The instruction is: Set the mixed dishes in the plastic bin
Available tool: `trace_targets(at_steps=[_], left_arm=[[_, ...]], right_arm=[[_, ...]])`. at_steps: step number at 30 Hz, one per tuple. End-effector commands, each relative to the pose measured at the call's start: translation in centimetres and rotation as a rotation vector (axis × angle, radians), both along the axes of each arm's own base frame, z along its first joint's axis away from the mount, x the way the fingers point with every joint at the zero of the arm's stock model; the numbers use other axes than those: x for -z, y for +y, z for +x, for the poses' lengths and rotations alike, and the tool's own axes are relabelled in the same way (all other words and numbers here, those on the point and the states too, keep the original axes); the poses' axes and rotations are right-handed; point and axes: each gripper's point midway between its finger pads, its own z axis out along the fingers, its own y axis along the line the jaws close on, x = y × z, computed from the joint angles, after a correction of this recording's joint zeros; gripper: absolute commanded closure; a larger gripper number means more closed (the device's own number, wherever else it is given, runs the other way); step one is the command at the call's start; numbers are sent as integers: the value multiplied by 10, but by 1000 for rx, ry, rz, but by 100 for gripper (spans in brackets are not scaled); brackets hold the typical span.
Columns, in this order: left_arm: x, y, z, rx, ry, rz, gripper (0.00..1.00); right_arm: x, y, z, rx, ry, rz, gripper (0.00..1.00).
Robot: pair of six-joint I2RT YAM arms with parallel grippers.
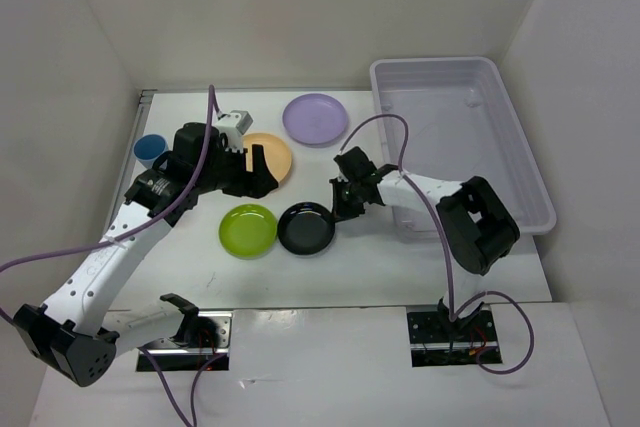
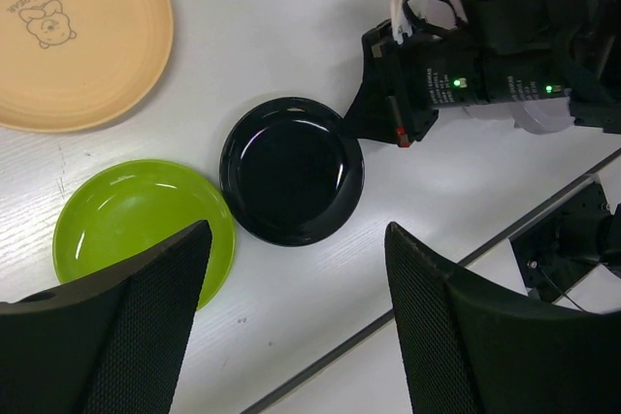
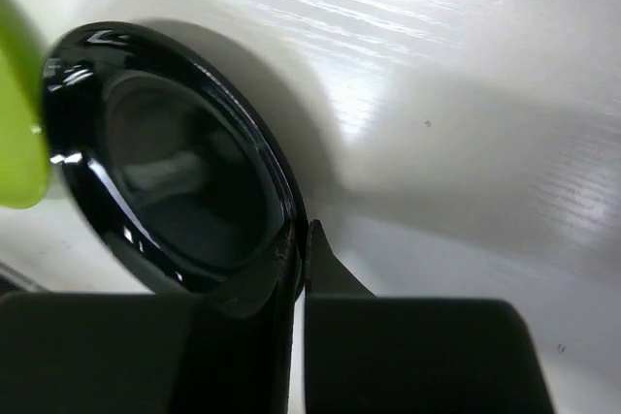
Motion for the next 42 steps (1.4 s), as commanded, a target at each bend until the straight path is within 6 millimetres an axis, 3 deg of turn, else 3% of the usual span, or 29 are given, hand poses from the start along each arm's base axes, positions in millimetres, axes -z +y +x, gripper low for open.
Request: trace_targets(at_steps=[1, 5, 6, 11, 15, 16, 20, 24, 25, 27, 29, 32, 36, 40, 42], left_arm=[[-10, -1, 1, 26, -52, -13, 20], [-7, 1, 2, 17, -44, -9, 20], [-7, 1, 2, 17, -44, -9, 19], [-9, 2, 1, 17, -52, -13, 19], [-9, 1, 0, 25, -50, -18, 19], [-9, 1, 0, 25, -50, -18, 19], [-9, 0, -3, 32, -48, -22, 18], [-7, 1, -5, 32, -47, -22, 19], [-2, 1, -6, 32, -37, -17, 19], [-5, 2, -7, 32, -45, -21, 19], [-9, 7, -10, 17, -69, -20, 18], [-7, 13, -13, -23, -70, -24, 18], [22, 28, -13, -158, -9, -19, 17], [81, 45, -26, -335, 155, -31, 12], [83, 54, -25, -425, 143, -62, 12]], right_arm=[[-46, 11, 12, 8, -121, 94, 100], [-108, 5, 29, 90, -261, 180, 100], [-134, -3, 37, 125, -313, 220, 100], [-185, -38, 58, 261, -421, 295, 100], [-207, -88, 74, 441, -489, 331, 100], [-229, -111, 81, 509, -549, 360, 100], [-248, -163, 91, 681, -613, 374, 100], [-246, -214, 104, 849, -631, 379, 100], [-245, -234, 106, 903, -633, 392, 100], [-240, -251, 108, 960, -623, 440, 100], [-224, -276, 117, 1021, -612, 435, 100], [-196, -296, 132, 1082, -572, 393, 100], [-164, -306, 145, 1126, -518, 381, 100], [-140, -320, 155, 1187, -485, 316, 100], [-128, -321, 160, 1193, -468, 283, 100]])
